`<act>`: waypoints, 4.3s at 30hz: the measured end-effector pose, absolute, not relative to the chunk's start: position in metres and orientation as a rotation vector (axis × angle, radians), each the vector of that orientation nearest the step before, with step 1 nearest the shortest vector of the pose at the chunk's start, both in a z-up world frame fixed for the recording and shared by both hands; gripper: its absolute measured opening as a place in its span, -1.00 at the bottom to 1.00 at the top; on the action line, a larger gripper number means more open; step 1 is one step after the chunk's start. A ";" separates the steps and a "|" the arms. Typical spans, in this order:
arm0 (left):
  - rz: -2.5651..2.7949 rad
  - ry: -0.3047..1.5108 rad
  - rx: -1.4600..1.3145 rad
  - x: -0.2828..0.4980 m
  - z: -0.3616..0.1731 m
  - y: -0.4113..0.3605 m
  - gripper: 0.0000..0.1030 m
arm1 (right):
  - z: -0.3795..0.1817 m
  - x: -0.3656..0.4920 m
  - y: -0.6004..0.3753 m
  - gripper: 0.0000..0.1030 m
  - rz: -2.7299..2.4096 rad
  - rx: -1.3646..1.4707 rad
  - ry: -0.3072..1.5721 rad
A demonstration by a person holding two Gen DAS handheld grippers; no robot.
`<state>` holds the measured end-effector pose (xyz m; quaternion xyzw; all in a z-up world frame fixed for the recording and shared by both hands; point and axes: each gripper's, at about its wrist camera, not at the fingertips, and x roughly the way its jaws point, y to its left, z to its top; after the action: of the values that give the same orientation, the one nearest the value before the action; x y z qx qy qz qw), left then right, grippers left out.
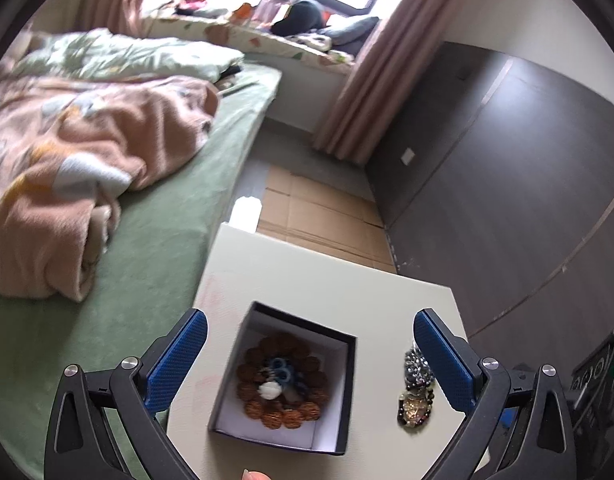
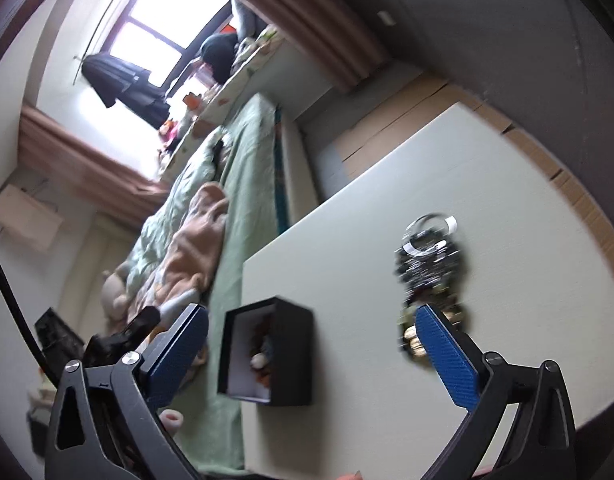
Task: Organize jewelry
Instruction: 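Lower the brown bead bracelet into the black box and open the right gripper, then move the left gripper over the dark beaded bracelet and close on it, then carry the dark beaded bracelet into the black box and open the left gripper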
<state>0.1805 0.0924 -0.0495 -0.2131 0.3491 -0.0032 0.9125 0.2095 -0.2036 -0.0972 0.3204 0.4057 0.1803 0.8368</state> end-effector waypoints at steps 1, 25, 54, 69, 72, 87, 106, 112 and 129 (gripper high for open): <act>-0.016 0.713 -0.413 0.181 -0.048 0.086 1.00 | -0.098 0.209 -0.210 1.00 0.369 0.679 0.856; -0.224 0.839 -0.032 0.193 -0.055 -0.042 0.99 | -0.122 0.205 -0.294 1.00 0.069 0.626 0.978; -0.398 1.062 0.275 0.233 -0.135 -0.116 -0.26 | -0.106 0.177 -0.351 0.93 -0.061 0.770 0.822; -0.425 1.120 0.160 0.254 -0.157 -0.107 -0.59 | -0.125 0.182 -0.351 0.93 -0.043 0.835 0.886; -0.428 1.139 0.123 0.253 -0.157 -0.102 -0.84 | -0.130 0.184 -0.349 0.93 -0.026 0.849 0.900; -0.539 1.002 -0.059 0.211 -0.095 -0.093 -0.84 | -0.131 0.193 -0.327 0.93 0.029 0.785 0.921; -0.415 0.820 -0.268 0.190 -0.048 0.003 -0.84 | -0.153 0.217 -0.236 0.10 0.245 0.689 1.074; -0.352 0.810 -0.325 0.191 -0.050 0.038 -0.84 | -0.161 0.225 -0.208 0.01 0.200 0.593 1.118; -0.227 0.879 -0.408 0.190 -0.068 0.081 -0.83 | -0.171 0.238 -0.175 -0.28 0.115 0.418 1.167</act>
<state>0.1897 0.0814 -0.0685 -0.1959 0.4214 -0.1089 0.8787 0.2383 -0.1752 -0.1711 0.1958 0.5464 0.0537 0.8125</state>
